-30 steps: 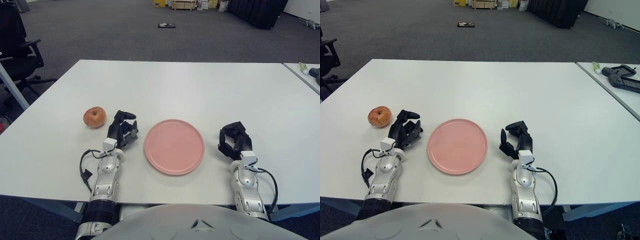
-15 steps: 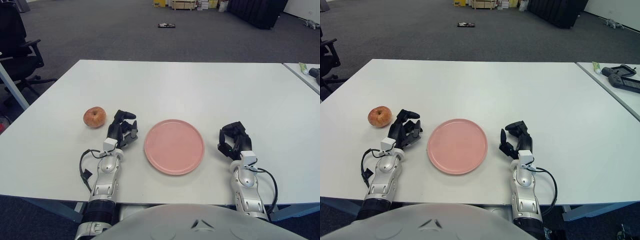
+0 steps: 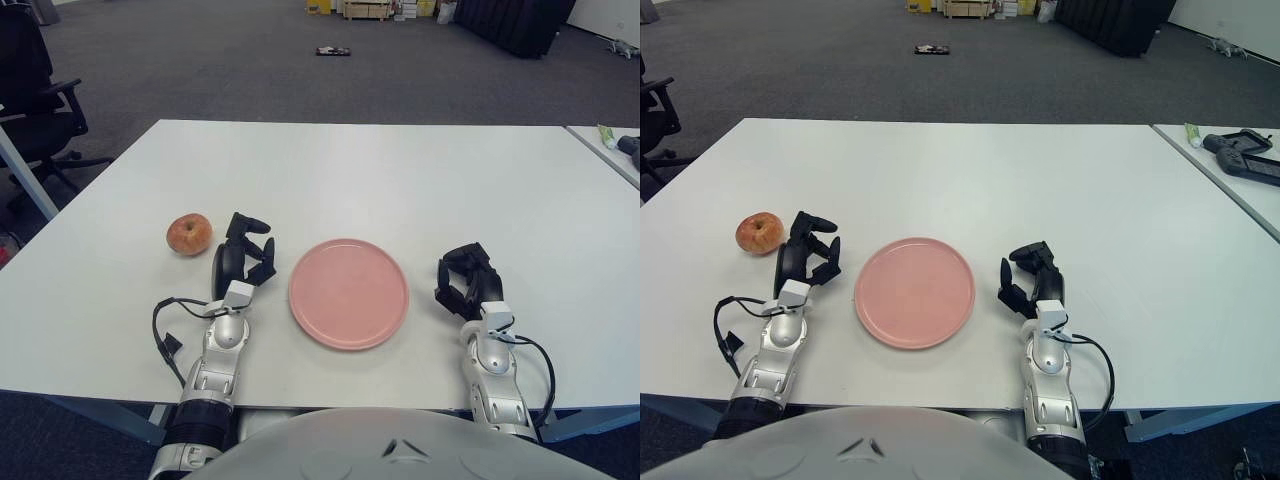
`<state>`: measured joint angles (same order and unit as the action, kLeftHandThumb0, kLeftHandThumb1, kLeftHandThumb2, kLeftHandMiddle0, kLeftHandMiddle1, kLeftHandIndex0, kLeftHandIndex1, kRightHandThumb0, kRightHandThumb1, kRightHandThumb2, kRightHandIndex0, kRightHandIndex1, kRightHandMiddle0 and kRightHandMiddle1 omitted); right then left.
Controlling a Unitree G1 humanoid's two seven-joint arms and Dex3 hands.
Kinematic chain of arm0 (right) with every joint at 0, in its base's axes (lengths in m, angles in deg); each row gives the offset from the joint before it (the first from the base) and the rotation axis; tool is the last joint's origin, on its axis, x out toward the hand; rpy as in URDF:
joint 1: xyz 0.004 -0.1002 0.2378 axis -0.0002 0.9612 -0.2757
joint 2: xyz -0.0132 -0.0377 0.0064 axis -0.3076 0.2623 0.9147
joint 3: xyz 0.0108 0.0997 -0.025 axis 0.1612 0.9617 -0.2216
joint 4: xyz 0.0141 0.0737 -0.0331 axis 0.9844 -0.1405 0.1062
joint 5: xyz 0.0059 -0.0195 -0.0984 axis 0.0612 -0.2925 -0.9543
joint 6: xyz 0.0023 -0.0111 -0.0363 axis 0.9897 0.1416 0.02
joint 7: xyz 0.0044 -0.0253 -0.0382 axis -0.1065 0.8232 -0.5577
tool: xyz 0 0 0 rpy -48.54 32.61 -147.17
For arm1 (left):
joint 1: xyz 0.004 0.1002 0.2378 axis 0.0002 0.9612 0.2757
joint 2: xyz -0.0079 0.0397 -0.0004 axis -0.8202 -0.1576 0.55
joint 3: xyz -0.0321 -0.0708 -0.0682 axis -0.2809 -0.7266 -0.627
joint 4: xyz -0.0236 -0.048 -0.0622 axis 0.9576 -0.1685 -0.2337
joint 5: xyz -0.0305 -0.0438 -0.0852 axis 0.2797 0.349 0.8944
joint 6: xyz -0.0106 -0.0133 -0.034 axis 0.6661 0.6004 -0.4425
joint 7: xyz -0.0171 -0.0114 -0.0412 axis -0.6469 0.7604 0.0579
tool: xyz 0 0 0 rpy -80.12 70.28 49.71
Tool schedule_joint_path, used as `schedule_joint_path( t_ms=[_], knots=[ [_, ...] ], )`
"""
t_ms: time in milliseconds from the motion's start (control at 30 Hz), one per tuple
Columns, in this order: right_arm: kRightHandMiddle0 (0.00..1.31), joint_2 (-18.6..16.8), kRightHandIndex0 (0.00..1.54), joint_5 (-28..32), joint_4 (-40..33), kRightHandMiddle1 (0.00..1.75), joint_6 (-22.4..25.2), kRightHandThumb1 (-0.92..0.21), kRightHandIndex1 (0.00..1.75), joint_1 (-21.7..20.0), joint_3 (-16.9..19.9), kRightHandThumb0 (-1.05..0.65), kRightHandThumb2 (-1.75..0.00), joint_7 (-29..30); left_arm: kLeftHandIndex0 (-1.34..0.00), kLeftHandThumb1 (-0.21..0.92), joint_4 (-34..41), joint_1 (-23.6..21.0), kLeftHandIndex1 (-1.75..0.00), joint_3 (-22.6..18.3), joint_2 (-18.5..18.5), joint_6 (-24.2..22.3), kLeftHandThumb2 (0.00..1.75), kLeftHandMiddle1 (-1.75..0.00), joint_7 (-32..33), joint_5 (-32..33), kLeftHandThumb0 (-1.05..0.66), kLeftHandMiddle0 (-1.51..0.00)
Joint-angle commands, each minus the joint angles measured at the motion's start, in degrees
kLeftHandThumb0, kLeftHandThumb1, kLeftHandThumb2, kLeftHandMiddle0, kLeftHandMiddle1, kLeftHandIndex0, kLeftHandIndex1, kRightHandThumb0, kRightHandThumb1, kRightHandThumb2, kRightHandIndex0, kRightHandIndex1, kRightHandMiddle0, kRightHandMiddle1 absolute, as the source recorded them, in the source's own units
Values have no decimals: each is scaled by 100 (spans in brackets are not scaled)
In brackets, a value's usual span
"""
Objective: Put the apple into the plate.
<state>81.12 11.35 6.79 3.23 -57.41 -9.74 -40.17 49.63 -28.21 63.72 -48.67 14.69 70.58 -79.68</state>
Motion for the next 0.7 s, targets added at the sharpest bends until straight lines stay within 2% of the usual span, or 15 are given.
schedule_joint_path(
  t_ms=[0,200,267,300,367,433,467,500,533,667],
  knots=[
    [36,44,59,4,69,175,-83,-66,145,-75,14,-39,-89,-7,-30,75,-227,-189,-175,168,-362,86,77,-175,831,-846,-37,-82],
    [35,36,59,11,100,175,-127,-66,143,-83,12,-39,-88,-14,-28,78,-536,-374,-175,476,-692,99,73,-175,2032,-1751,-37,-73],
    [36,26,60,15,103,175,-138,-66,143,-86,15,-39,-89,-5,-27,80,-643,-443,-175,576,-784,95,70,-172,2404,-1960,-36,-57],
    [36,23,60,18,107,175,-154,-65,143,-87,16,-39,-89,-2,-26,81,-694,-499,-175,637,-843,101,69,-167,2632,-2100,-36,-49],
    [36,24,61,21,116,175,-183,-65,143,-90,12,-39,-90,-11,-22,86,-684,-563,-175,758,-964,77,62,-146,2919,-2334,-36,-35],
    [36,23,61,30,123,175,-198,-65,143,-93,12,-39,-90,-19,-19,90,-584,-581,-175,823,-1048,-5,58,-126,2990,-2434,-35,-22],
    [36,21,60,35,126,175,-203,-65,143,-95,12,-39,-90,-22,-15,90,-515,-582,-163,841,-1080,-57,66,-119,2981,-2456,-40,-18],
    [36,23,60,40,129,175,-201,-65,143,-99,14,-39,-90,-27,-10,91,-499,-580,-144,854,-1107,-156,78,-109,2958,-2486,-47,-11],
    [36,26,60,42,132,175,-199,-65,142,-102,16,-39,-90,-30,-6,91,-498,-580,-121,869,-1126,-226,82,-85,2947,-2502,-57,-7],
    [36,27,59,40,134,175,-156,-66,142,-112,20,-39,-89,-31,-2,92,-459,-560,-81,864,-1183,-524,81,-39,2871,-2503,-79,-2]
  ],
)
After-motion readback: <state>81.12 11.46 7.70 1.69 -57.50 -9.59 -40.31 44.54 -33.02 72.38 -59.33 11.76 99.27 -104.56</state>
